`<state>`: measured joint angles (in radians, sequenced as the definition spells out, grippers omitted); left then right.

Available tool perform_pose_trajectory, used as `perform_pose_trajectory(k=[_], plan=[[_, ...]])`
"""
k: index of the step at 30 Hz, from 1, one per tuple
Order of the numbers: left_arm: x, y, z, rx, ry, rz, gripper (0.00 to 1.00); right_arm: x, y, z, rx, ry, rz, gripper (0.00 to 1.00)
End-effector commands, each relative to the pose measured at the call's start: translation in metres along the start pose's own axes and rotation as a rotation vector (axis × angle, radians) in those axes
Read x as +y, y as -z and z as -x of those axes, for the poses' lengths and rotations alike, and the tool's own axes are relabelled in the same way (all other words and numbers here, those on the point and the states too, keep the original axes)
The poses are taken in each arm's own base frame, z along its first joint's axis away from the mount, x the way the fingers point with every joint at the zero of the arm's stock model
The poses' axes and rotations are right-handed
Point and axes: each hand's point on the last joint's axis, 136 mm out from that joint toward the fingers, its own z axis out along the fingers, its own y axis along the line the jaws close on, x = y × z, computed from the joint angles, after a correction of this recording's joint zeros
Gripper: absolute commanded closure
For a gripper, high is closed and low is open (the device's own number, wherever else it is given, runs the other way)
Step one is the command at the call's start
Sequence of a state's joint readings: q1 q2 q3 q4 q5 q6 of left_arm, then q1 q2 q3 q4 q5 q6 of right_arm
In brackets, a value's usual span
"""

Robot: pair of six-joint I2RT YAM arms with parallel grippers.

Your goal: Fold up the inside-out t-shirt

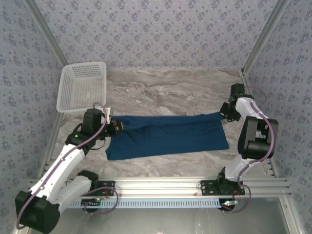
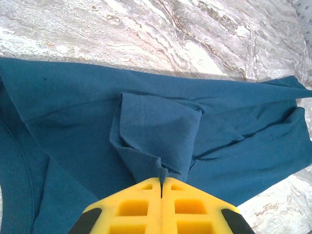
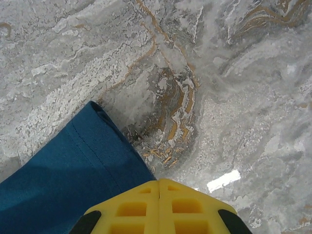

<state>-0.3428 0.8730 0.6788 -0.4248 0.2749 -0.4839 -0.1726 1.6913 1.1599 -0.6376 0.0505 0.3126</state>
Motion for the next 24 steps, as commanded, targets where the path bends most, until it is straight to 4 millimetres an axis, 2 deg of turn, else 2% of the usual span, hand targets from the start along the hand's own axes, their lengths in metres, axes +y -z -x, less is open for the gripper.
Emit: perform_pose_trajectory(k=[1,7,10,13,17,19,22,24], plan=[[-0.010,0.014,0.015,-0.053,-0.018,-0.010,1.00,-0.011,0.006,-0.004,-0.002,0.001,-0.035,1.00],[-0.011,0.021,0.010,-0.077,-0.013,-0.032,1.00,-0.013,-0.009,-0.015,0.036,-0.002,-0.046,0.99],[-0.003,0.022,0.003,-0.080,0.003,-0.009,1.00,-0.014,-0.017,-0.019,0.037,0.002,-0.057,0.97],[0.007,0.013,-0.015,-0.036,0.061,0.005,1.00,-0.014,-0.025,-0.031,0.070,0.013,-0.065,0.95],[0.021,-0.005,-0.044,0.050,0.138,0.014,1.00,-0.014,-0.030,-0.042,0.098,0.008,-0.063,0.86],[0.027,-0.009,-0.052,0.074,0.151,0.028,1.00,-0.012,-0.024,-0.038,0.073,0.009,-0.067,0.79],[0.029,-0.013,-0.057,0.091,0.151,0.030,1.00,-0.005,0.001,-0.029,-0.011,0.017,-0.053,0.68],[0.031,-0.016,-0.060,0.104,0.150,0.034,1.00,0.020,0.020,-0.017,-0.117,0.053,0.021,0.60]])
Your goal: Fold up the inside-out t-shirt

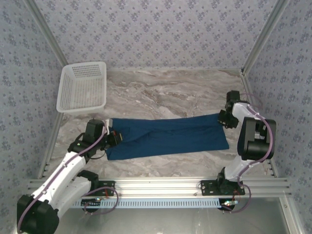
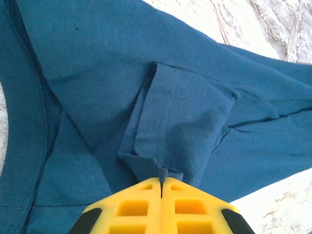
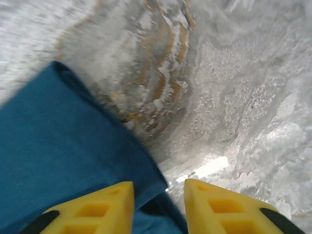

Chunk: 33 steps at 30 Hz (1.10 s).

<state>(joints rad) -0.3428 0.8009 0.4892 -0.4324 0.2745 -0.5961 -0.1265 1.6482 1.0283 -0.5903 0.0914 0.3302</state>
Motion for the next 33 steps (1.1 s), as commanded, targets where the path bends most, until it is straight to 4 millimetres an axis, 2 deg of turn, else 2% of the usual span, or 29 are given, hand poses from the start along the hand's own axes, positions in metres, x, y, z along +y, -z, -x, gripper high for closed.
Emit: perform_pose_trajectory(k=[1,4,6,8,11,14,18,21,23,28,33], plan=[[-0.004,-0.003,0.000,0.008,0.003,-0.023,1.00,0.034,0.040,0.018,-0.177,0.047,0.098,0.58],[-0.002,-0.009,-0.004,0.033,-0.001,-0.018,1.00,0.106,0.052,0.005,-0.214,0.186,0.286,0.52],[-0.003,-0.013,-0.005,0.053,-0.001,-0.023,1.00,0.161,0.052,-0.016,-0.183,0.274,0.420,0.50],[-0.005,-0.014,-0.006,0.065,0.001,-0.029,1.00,0.202,0.048,-0.036,-0.137,0.346,0.501,0.49],[-0.006,-0.013,-0.007,0.076,0.001,-0.036,1.00,0.240,0.035,-0.060,-0.074,0.432,0.523,0.49],[-0.006,-0.009,-0.007,0.073,0.013,-0.028,1.00,0.244,0.018,-0.083,0.012,0.471,0.464,0.54],[-0.009,-0.002,-0.010,0.074,0.032,-0.045,1.00,0.225,0.001,-0.108,0.057,0.488,0.370,0.59],[-0.006,0.002,-0.013,0.070,0.078,-0.025,1.00,0.212,-0.010,-0.118,0.071,0.494,0.322,0.58],[-0.001,0.006,-0.014,0.064,0.100,0.001,1.00,0.209,-0.015,-0.116,0.072,0.489,0.298,0.57],[0.002,0.014,-0.012,0.039,0.102,0.025,1.00,0.200,-0.025,-0.094,0.061,0.441,0.257,0.55],[0.002,0.018,-0.011,0.027,0.117,0.031,1.00,0.202,-0.023,-0.079,0.082,0.378,0.319,0.53]])
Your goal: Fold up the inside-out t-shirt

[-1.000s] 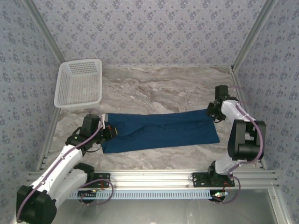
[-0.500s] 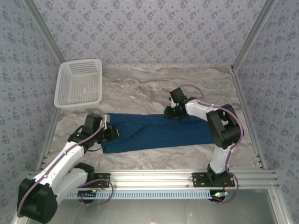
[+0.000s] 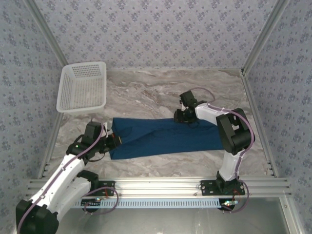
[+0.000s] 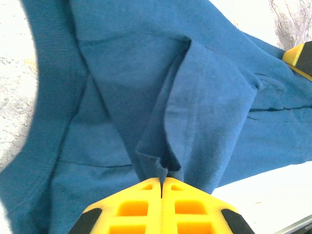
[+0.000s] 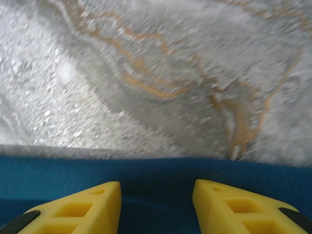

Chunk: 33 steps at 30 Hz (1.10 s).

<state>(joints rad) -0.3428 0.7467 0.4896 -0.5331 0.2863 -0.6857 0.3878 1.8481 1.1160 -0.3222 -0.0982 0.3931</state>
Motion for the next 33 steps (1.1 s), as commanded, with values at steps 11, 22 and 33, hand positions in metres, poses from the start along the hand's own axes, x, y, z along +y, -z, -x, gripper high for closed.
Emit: perform_pose_trajectory(k=[11,22,33], plan=[[-0.009,-0.007,-0.008,0.074,-0.026,-0.041,1.00,0.004,0.018,0.006,0.028,-0.057,0.153,0.51],[-0.011,-0.019,-0.021,0.174,-0.010,-0.065,0.79,-0.007,0.041,-0.006,-0.010,-0.028,0.098,0.51],[-0.047,-0.040,0.024,0.097,-0.139,-0.137,0.48,0.049,0.063,-0.009,-0.087,0.158,0.163,0.52]])
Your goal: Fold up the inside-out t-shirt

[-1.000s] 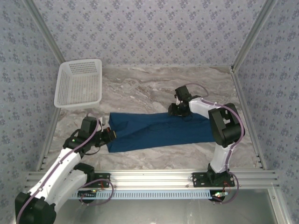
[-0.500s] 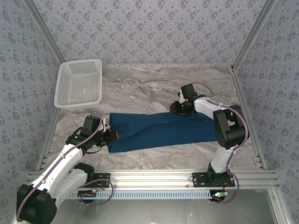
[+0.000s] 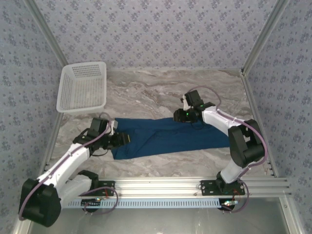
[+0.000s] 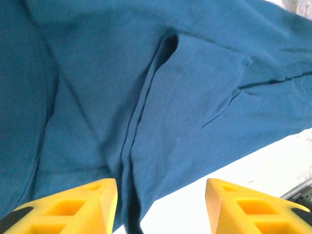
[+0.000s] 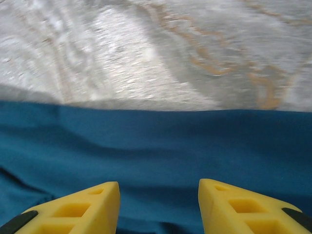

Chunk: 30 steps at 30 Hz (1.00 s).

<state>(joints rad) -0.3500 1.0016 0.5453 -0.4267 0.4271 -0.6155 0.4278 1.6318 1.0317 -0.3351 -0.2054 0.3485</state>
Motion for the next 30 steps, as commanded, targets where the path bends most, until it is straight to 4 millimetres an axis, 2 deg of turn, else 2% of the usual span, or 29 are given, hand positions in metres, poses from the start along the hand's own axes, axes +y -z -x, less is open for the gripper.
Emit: perform_pose_trajectory(k=[1,6,10,12,19,25,27,30], plan=[[-0.029,-0.016,0.038,-0.059,-0.138,-0.056,0.47,0.013,0.005,0.003,-0.025,0.063,0.012,0.52],[-0.030,-0.057,0.063,-0.034,-0.264,0.029,0.42,0.014,0.006,-0.001,0.000,0.045,0.036,0.52],[-0.029,-0.081,0.069,0.018,-0.322,0.068,0.40,0.006,0.009,-0.003,0.002,0.037,0.026,0.52],[-0.030,-0.088,0.067,0.045,-0.335,0.075,0.42,0.003,0.011,-0.003,-0.002,0.028,0.025,0.52],[-0.042,-0.091,0.053,0.105,-0.361,0.051,0.68,-0.012,0.017,-0.005,-0.011,-0.003,0.010,0.52],[-0.050,-0.089,0.047,0.128,-0.381,0.039,0.90,-0.016,0.024,0.000,-0.030,-0.012,0.009,0.53],[-0.058,-0.087,0.046,0.135,-0.384,0.031,0.96,-0.018,0.027,0.001,-0.034,-0.011,0.000,0.53],[-0.091,-0.085,0.036,0.139,-0.400,-0.033,1.00,-0.027,0.034,0.001,-0.037,-0.016,-0.032,0.53]])
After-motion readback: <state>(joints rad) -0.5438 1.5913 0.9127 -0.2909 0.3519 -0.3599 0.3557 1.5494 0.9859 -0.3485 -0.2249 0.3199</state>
